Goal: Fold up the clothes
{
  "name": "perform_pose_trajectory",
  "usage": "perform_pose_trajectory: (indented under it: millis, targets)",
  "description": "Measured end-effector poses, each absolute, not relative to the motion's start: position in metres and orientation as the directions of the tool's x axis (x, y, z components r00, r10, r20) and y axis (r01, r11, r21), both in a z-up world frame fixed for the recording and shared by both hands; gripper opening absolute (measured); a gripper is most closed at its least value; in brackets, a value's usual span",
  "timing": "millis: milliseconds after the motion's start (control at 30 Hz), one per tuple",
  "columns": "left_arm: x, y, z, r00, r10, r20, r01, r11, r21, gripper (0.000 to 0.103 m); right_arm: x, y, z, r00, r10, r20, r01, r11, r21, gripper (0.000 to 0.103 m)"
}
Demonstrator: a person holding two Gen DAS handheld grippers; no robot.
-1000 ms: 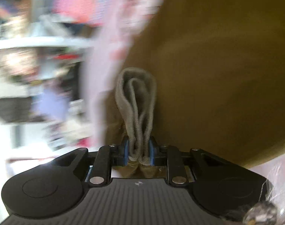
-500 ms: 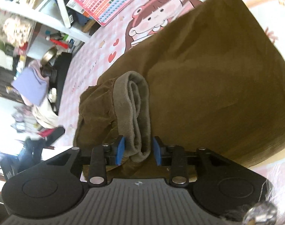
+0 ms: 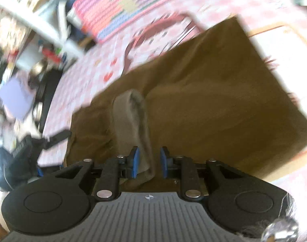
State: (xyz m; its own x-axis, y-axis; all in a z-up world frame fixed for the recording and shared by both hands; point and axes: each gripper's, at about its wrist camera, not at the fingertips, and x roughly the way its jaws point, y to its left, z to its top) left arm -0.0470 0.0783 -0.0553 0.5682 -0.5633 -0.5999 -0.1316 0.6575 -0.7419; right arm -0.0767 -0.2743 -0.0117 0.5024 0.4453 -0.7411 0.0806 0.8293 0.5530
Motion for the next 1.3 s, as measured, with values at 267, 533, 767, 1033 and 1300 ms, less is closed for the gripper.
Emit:
perform_pose_trajectory:
  millis: [267, 533, 767, 1033, 1300]
  targets:
    - [-0.031, 0.074, -0.056, 0.539, -0.551, -0.638, -0.116, 0.701, -0.703, 0.026, -0.102, -0.314, -0.010, 0.594, 0.097, -0.798, 0.321, 0.882, 0.346, 0.027]
    - [-0.005, 0.089, -0.048, 0.605, -0.500, -0.620, -0.085, 0.734, -0.674, 0.022, -0.088, -0.288, -0.027, 0.593, 0.082, -0.801, 0.278, 0.913, 0.299, 0.027]
    - [0.016, 0.123, -0.051, 0.647, -0.425, -0.633, -0.110, 0.770, -0.628, 0.022, -0.042, -0.249, -0.026, 0.602, 0.121, -0.789, 0.174, 0.945, 0.277, 0.027]
    - [0.020, 0.133, -0.048, 0.661, -0.357, -0.661, -0.122, 0.817, -0.563, 0.035, -0.031, -0.226, -0.024, 0.598, 0.126, -0.792, 0.109, 0.966, 0.235, 0.036]
    - [-0.018, 0.117, -0.009, 0.749, -0.205, -0.631, -0.066, 0.923, -0.379, 0.079, -0.054, -0.239, -0.004, 0.622, 0.138, -0.771, 0.115, 0.958, 0.264, 0.060]
